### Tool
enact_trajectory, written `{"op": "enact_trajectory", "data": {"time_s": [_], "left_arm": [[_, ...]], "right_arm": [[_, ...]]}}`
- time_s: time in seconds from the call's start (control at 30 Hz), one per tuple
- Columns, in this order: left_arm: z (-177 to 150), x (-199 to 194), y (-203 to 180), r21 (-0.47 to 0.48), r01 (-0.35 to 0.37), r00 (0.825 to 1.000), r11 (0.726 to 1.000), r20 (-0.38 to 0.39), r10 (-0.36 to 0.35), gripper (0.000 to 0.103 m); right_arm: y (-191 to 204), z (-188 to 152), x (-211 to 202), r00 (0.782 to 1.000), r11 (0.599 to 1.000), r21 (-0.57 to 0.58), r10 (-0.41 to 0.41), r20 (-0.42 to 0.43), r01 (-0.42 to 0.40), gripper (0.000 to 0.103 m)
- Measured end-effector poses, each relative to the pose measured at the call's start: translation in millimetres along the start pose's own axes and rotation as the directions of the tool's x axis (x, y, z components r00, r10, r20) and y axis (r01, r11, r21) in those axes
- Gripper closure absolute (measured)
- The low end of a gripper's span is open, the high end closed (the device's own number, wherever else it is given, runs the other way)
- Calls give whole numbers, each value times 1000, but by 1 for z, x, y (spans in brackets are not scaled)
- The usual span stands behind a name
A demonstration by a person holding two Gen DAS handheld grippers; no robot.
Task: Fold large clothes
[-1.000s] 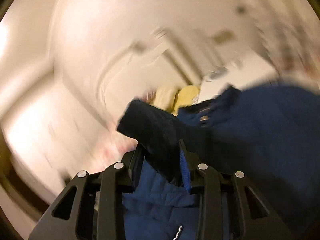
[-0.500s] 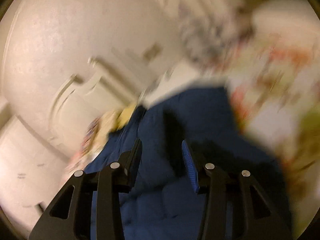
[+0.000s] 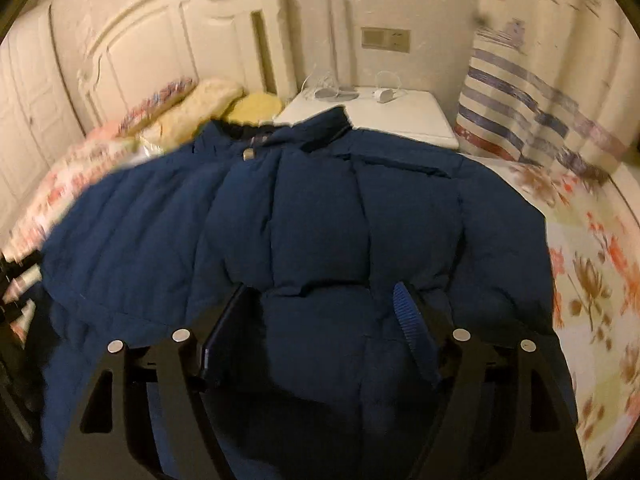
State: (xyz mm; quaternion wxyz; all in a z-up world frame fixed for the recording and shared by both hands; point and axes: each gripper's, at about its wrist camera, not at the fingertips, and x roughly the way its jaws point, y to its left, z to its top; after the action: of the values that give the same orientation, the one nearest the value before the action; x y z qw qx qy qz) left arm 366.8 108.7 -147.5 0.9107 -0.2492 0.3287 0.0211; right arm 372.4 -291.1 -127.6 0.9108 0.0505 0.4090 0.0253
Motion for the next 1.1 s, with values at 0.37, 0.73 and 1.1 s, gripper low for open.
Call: {"op": "enact_trajectory", "data": {"time_s": [0.37, 0.73, 1.1], "left_arm": [[-54, -13, -118, 573, 71, 997, 816, -32, -65, 7], [10, 57, -135, 622, -75, 986, 779, -72, 152, 2], [-7, 85, -113, 632, -57, 982, 773, -104, 158, 2]], "right_arm": [[4, -1, 3, 999, 999, -10, -38, 26, 39, 24], [10, -4, 8, 999, 998, -34, -45, 14, 46, 20], [20, 30, -30, 981, 999, -30, -37, 189, 44, 24]]}}
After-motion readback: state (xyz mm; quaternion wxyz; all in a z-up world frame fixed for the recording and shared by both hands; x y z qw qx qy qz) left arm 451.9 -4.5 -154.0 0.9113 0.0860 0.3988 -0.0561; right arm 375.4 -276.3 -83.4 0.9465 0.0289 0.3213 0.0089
